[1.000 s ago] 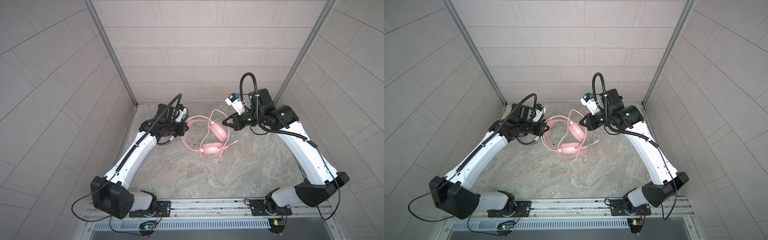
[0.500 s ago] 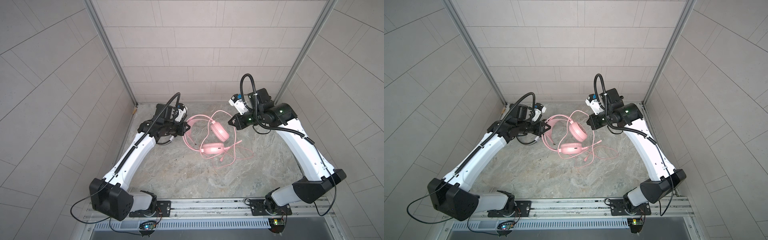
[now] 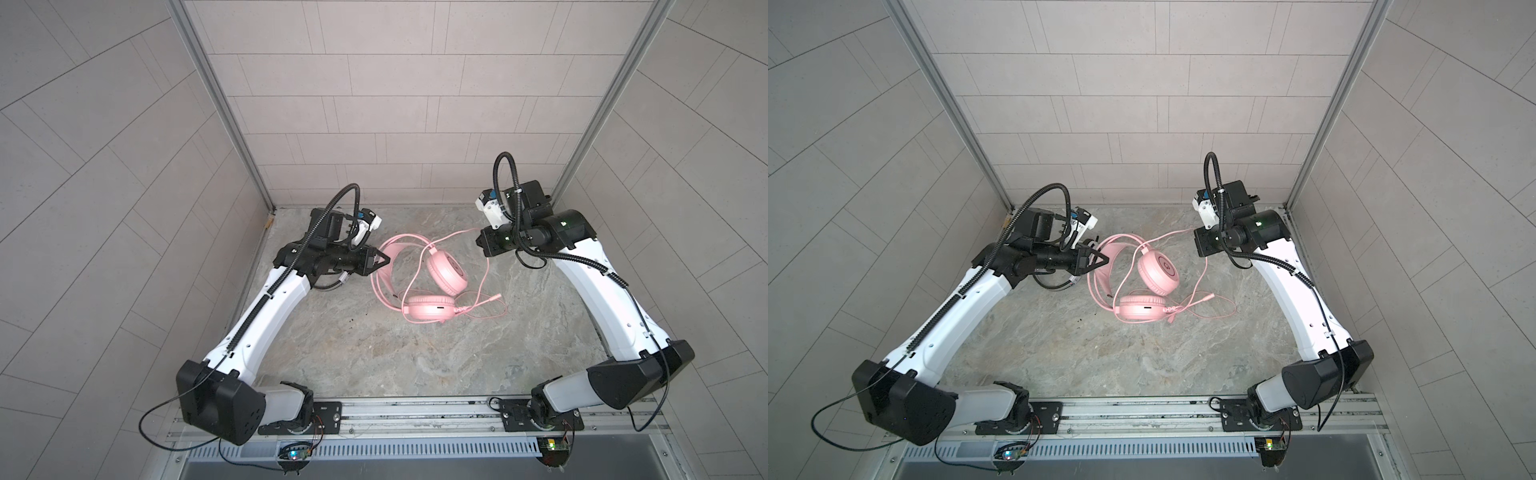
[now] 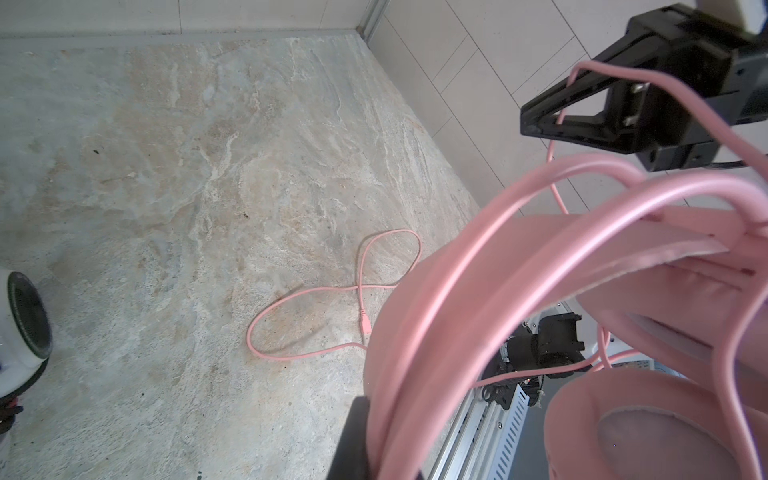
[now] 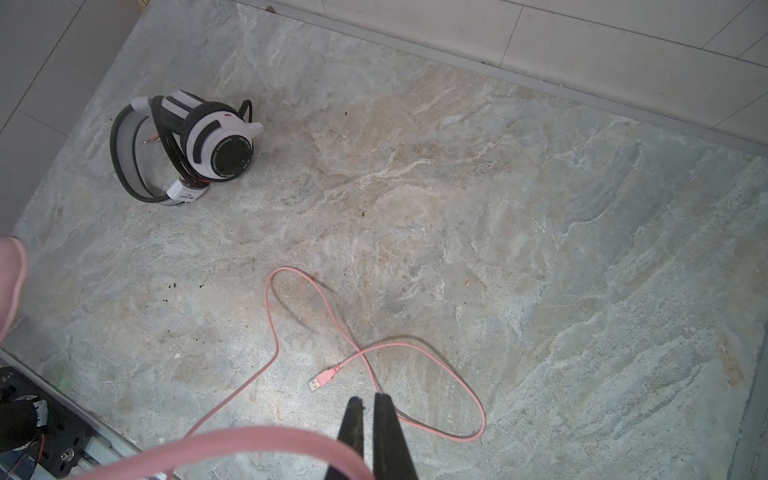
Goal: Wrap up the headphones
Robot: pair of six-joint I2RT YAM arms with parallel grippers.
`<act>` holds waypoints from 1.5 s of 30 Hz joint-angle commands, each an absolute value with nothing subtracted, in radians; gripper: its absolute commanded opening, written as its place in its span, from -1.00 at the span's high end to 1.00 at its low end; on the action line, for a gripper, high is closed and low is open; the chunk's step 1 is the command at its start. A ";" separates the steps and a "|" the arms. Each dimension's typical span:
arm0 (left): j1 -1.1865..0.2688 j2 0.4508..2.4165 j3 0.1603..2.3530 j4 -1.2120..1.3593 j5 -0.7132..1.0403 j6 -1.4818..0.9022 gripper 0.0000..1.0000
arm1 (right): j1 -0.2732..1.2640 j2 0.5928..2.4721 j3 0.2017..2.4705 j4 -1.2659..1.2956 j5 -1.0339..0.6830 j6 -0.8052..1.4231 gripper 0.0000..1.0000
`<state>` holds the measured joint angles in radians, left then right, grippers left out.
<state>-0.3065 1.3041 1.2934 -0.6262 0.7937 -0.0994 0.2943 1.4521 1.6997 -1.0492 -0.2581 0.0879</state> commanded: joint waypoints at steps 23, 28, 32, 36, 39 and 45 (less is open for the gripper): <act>-0.206 1.200 1.268 -0.615 0.719 -0.135 1.00 | 0.280 1.333 1.766 -1.103 -0.516 0.139 1.00; -0.206 1.206 1.265 -0.604 0.772 -0.149 1.00 | 0.281 1.337 1.723 -1.100 -0.444 0.125 1.00; -0.206 1.212 1.265 -0.593 0.838 -0.171 1.00 | 0.273 1.346 1.671 -1.085 -0.331 0.106 1.00; -0.206 1.217 1.260 -0.592 0.916 -0.192 1.00 | 0.269 1.362 1.658 -1.039 -0.331 0.110 1.00; -0.206 1.211 1.261 -0.588 0.967 -0.210 1.00 | 0.263 1.372 1.638 -0.989 -0.338 0.111 1.00; -0.206 1.178 1.249 -0.517 1.022 -0.291 1.00 | 0.250 1.374 1.503 -0.798 -0.363 0.141 1.00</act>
